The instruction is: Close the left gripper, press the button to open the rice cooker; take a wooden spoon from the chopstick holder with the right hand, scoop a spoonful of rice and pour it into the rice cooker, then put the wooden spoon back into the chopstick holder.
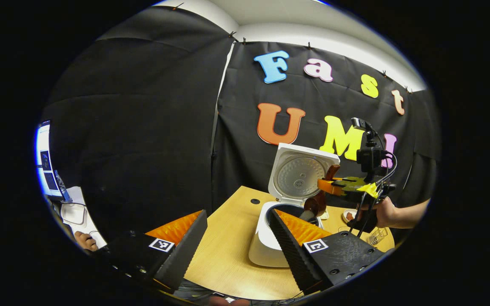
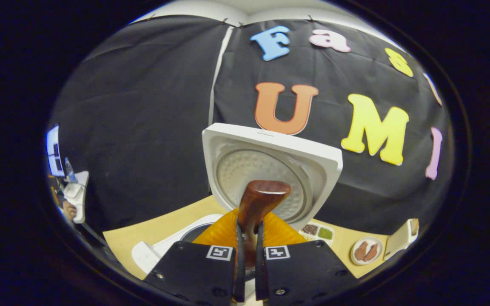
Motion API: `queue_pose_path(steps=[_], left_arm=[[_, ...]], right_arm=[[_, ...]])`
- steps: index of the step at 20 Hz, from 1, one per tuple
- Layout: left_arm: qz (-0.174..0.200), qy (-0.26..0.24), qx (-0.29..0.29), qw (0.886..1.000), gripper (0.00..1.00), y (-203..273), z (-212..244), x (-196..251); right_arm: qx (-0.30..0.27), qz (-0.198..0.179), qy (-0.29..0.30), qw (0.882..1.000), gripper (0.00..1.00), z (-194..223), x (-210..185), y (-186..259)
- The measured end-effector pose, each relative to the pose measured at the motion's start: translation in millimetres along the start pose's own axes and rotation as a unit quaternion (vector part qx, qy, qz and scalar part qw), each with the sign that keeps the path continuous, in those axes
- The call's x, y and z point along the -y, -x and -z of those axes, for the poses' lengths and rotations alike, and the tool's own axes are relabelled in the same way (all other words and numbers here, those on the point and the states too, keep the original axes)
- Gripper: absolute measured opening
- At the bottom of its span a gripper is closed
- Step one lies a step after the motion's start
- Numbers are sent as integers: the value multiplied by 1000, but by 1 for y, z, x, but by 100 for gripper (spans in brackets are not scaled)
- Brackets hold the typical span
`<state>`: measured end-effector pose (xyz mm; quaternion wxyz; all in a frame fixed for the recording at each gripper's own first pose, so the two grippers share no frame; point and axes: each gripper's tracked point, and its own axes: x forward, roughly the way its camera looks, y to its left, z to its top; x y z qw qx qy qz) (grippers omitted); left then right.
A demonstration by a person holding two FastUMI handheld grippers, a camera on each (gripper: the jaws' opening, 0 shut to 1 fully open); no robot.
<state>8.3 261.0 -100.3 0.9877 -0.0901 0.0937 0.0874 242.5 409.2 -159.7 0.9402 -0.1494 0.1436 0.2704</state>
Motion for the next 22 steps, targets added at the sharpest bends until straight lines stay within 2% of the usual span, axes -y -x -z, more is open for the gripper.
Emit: queue_pose_path(steps=[3,5,11,15,17,22], left_arm=[[2,-4,4,1000,95,-1,1,0],[3,-4,6,1000,95,-1,1,-1],[8,0,9,1000,95,1,-6,3],[10,1,5,1000,95,4,-11,13],[15,-4,11,1000,95,3,-30,36],[38,-7,18,999,95,6,-38,82]], right_arm=[[13,7,60,998,14,-7,-7,5],[16,8,76,997,14,-8,-9,5],[22,9,56,998,14,-13,-10,14],[30,9,3,1000,15,-23,-8,39],[43,5,-41,998,14,-34,1,56],[77,-1,-161,984,14,-60,38,105]])
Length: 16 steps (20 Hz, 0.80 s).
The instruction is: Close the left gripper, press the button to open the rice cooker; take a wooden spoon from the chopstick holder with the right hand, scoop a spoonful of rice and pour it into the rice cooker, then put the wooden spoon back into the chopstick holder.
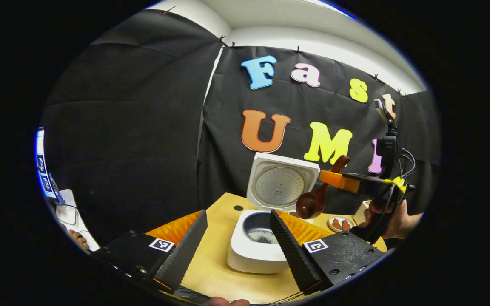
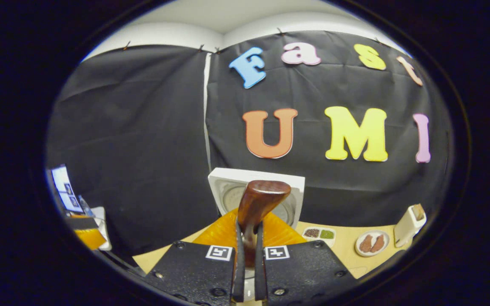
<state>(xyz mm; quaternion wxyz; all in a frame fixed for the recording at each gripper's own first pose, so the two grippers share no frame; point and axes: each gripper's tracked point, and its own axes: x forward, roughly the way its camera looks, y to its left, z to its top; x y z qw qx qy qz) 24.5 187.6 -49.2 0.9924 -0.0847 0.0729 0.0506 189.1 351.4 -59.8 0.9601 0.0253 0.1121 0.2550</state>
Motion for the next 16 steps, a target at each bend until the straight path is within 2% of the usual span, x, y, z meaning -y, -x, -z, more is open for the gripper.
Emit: queue_pose_path(steps=[5,6,7,8,10,16], left_arm=[[22,-16,0,1000,95,4,1,51],[26,-22,-3,999,100,5,3,60],[30,-26,-7,999,100,5,4,70],[35,-28,-9,999,95,7,4,80],[44,-34,-9,998,95,7,7,101],[65,-47,-8,997,95,-1,25,151]], right_arm=[[28,9,-69,997,14,-30,50,49],[34,10,-86,996,14,-33,64,61],[36,13,-101,994,14,-35,77,72],[36,17,-111,993,14,-35,90,82],[39,25,-135,990,14,-37,119,104],[40,92,-157,983,14,-21,226,171]])
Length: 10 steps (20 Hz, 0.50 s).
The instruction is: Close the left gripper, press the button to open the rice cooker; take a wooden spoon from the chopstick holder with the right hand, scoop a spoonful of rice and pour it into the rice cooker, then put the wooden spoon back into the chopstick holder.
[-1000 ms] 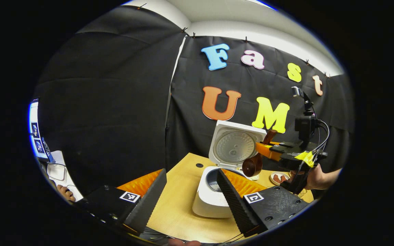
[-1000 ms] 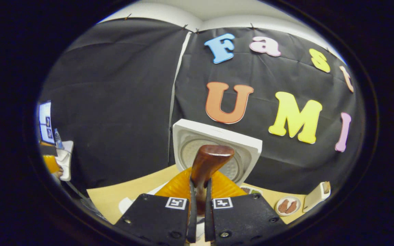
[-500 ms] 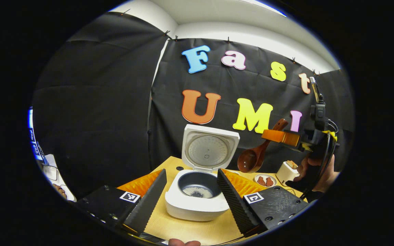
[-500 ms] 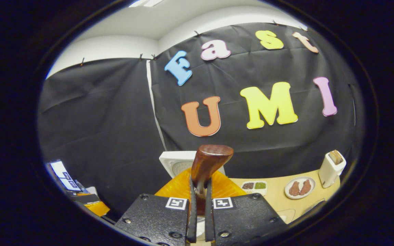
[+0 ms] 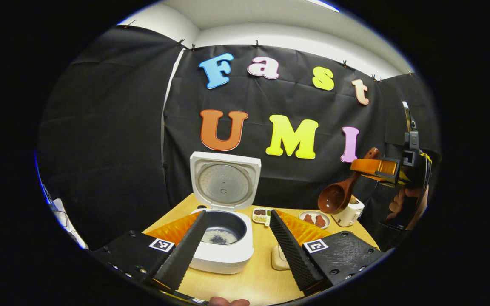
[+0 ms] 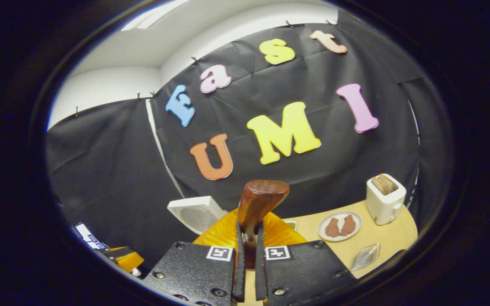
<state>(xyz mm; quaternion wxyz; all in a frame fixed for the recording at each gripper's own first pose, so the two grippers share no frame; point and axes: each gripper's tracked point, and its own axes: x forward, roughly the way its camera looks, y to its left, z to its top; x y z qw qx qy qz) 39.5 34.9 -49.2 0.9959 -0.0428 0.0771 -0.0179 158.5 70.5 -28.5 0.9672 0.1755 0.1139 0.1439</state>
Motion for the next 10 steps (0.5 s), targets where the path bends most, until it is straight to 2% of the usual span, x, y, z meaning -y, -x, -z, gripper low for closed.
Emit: queue_pose_path(steps=[5,10], left_arm=[[-2,-7,-1,1000,95,-16,2,24],[-3,-22,-20,1000,95,-29,11,46]], right_arm=[[-11,87,-11,996,14,6,123,22],[-33,140,-22,989,14,28,212,21]])
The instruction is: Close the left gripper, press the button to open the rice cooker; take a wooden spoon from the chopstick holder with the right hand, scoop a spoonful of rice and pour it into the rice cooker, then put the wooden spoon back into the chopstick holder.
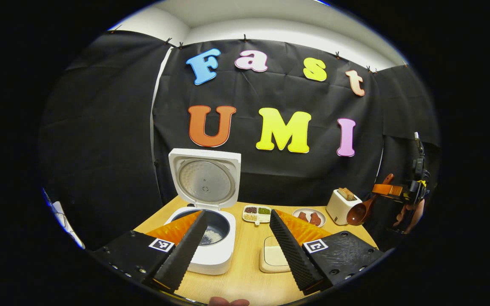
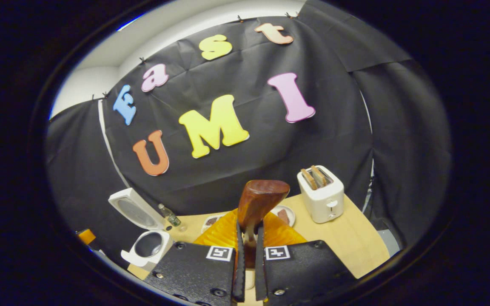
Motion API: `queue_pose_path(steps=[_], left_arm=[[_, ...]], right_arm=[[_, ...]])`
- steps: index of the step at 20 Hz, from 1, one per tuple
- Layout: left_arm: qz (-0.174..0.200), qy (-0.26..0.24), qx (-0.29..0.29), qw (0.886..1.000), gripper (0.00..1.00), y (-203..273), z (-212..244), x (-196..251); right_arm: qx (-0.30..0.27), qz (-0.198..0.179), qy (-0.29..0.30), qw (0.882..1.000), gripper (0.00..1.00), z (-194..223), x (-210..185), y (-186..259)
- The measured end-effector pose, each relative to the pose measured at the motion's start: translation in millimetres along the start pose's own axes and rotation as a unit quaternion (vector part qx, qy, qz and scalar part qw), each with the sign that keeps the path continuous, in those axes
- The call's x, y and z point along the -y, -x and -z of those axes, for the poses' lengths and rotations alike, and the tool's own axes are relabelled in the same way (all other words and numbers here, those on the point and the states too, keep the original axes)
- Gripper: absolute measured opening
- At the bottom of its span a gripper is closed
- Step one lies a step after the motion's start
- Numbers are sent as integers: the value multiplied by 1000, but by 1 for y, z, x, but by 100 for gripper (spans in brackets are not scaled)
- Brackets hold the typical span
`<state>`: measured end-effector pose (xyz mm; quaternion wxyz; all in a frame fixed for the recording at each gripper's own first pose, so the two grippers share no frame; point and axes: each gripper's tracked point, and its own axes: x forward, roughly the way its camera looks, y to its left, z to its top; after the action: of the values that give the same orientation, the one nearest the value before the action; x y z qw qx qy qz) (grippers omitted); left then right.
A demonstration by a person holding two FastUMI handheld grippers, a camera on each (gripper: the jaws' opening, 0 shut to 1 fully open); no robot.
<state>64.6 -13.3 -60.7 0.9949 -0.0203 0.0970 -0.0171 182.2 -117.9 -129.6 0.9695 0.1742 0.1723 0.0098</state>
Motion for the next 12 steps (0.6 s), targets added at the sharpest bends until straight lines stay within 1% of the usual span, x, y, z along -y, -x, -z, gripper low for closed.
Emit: queue_pose_path(steps=[2,5,9,12], left_arm=[[-1,-3,-3,1000,95,-2,0,5],[-5,-4,-10,1000,95,-3,2,9],[-13,-11,-11,1000,95,-3,-3,11],[-18,-17,-14,1000,95,-2,-1,9]], right_arm=[[-15,18,-5,1000,14,17,29,-12],[-44,33,-20,998,14,48,57,-31],[-64,41,-28,997,14,79,76,-52],[-77,50,-15,996,14,99,91,-65]])
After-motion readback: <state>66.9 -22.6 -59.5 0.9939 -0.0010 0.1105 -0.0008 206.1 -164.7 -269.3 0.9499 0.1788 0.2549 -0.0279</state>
